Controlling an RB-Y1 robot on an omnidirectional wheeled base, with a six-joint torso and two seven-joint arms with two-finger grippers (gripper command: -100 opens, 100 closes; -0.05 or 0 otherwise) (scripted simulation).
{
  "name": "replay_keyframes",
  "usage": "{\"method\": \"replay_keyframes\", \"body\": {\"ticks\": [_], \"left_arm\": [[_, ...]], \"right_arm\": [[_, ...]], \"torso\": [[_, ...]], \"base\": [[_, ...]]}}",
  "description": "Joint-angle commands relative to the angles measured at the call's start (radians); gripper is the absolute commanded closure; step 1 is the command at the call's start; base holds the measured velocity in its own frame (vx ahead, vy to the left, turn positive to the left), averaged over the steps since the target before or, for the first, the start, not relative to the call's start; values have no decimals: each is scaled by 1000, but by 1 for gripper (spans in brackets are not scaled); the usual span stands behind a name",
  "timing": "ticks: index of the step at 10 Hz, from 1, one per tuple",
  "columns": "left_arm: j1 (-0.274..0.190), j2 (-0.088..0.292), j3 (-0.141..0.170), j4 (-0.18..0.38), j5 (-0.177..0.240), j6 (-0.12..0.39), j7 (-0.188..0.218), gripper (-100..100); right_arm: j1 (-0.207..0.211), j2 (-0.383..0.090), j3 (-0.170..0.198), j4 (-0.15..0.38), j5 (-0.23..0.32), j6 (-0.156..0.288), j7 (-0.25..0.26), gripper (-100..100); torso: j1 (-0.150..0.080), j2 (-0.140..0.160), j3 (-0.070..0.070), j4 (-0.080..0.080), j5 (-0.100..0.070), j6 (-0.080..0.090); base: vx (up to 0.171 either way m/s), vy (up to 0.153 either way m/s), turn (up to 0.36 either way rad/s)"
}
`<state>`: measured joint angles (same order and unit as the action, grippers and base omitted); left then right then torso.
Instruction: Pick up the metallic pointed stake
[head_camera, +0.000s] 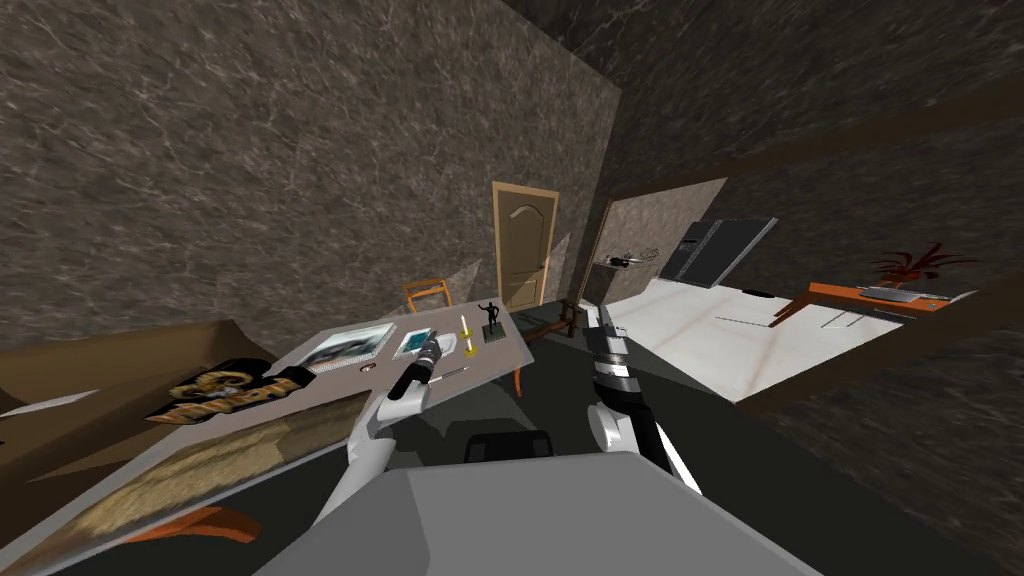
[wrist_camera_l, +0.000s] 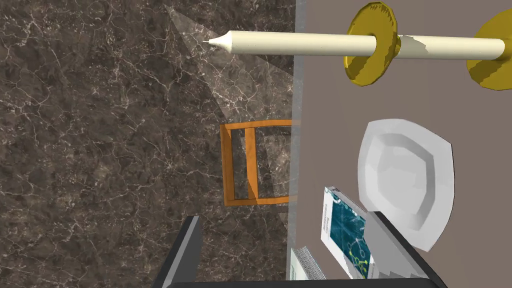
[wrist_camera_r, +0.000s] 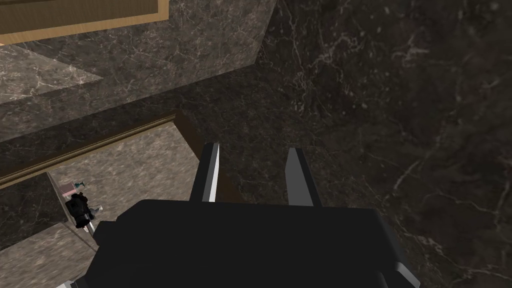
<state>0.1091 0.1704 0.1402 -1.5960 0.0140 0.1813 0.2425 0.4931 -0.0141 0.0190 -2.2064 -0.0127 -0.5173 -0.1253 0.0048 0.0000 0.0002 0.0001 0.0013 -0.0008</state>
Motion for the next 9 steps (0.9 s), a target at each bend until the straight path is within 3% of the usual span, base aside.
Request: {"method": "replay_keyframes", "body": {"ticks": [1,3,4,5,8,9], "left_arm": [[-30,7,12,50,-1,41,15,-100],[-30,7,12,83,-1,41,15,-100],[-57,12,23,116,-2,82,27,-100],[-57,12,23,135,-2,82,27,-100],[-109,24,45,244,0,158,51,-100],[-109,24,45,246,0,161,51,-100]], "right_arm": [[0,0,0,0,0,0,0,0],[0,0,0,0,0,0,0,0],[0,0,0,0,0,0,0,0],[0,0,0,0,0,0,0,0],[0,0,0,0,0,0,0,0],[0,0,0,0,0,0,0,0]], "torso": [[0,0,0,0,0,0],[1,0,0,0,0,0],[-1,-2,-1,0,0,0],[-1,-2,-1,0,0,0],[0,-1,0,0,0,0],[0,0,0,0,0,0]], "base": [[-73,56,-270],[-30,43,-45],[-25,37,-190],[-33,39,-153],[-51,49,-207],[-44,37,-95]]}}
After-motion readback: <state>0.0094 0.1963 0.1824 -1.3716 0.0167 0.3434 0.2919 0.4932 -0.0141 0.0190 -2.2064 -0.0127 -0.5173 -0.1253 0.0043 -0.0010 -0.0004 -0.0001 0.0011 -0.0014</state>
